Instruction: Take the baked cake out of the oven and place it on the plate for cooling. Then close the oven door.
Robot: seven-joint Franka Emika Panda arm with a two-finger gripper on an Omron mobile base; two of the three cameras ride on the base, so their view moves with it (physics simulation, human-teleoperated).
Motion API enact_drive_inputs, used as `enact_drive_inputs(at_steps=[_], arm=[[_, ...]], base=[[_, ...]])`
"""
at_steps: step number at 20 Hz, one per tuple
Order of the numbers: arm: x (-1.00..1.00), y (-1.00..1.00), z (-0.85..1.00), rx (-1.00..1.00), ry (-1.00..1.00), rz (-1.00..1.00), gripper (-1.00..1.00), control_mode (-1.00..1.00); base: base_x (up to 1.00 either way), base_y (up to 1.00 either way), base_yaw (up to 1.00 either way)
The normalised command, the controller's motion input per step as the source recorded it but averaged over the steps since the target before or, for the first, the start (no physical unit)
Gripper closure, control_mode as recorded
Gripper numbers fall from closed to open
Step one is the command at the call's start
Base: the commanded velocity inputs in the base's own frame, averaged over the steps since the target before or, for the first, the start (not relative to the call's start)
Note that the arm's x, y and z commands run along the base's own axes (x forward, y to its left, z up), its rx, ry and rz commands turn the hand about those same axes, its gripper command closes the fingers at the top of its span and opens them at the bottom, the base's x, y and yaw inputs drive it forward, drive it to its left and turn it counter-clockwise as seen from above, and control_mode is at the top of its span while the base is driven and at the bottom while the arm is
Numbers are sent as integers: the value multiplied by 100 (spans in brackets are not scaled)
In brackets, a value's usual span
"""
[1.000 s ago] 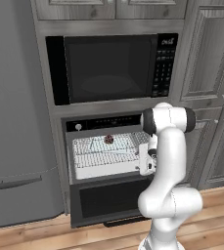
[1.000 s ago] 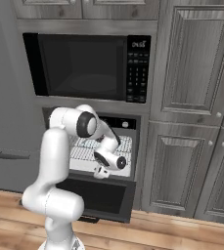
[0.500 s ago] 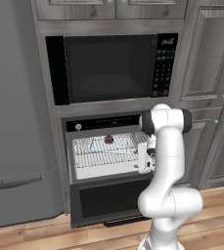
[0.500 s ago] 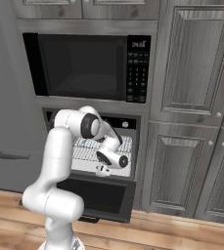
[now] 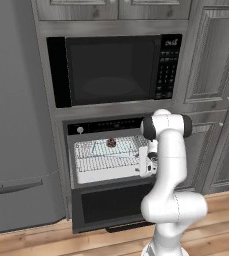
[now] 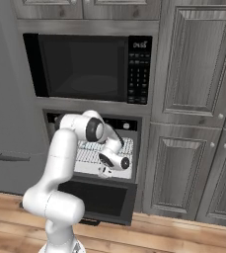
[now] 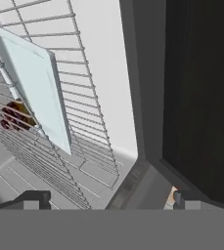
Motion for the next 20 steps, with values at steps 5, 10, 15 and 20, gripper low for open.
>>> enact_drive_inputs(at_steps=[5,10,15,20], arm=[[12,3,-32,0,0,0,-100,-100],[23,3,-24,0,0,0,-100,-100],[30,5,-19,1,1,0,-100,-100],[34,8,-19,2,7,0,-100,-100]], base=[[0,0,0],[0,0,0],[0,0,0],[0,0,0]])
